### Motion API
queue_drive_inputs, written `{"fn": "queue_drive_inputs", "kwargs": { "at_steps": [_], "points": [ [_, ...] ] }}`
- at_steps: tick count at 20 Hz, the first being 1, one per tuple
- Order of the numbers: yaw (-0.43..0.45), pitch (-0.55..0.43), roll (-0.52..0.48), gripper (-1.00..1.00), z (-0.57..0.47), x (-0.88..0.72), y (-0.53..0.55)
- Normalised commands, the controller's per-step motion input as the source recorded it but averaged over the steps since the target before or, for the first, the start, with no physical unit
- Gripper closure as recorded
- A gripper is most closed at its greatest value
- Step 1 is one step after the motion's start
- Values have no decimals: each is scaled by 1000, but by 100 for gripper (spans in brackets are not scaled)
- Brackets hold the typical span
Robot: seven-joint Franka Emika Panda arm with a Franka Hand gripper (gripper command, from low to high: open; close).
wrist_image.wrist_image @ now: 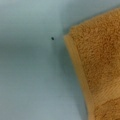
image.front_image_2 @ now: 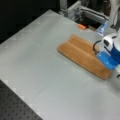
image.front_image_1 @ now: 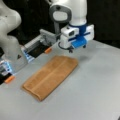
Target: Folding a towel twice
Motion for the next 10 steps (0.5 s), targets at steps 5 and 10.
{"fn": "queue_drive_inputs", "kwargs": {
  "at_steps": [5,10],
  "points": [
    [-52,174,-161,-100,75,198,191],
    [-137,179,-162,-100,-6,166,160]
  ]
}}
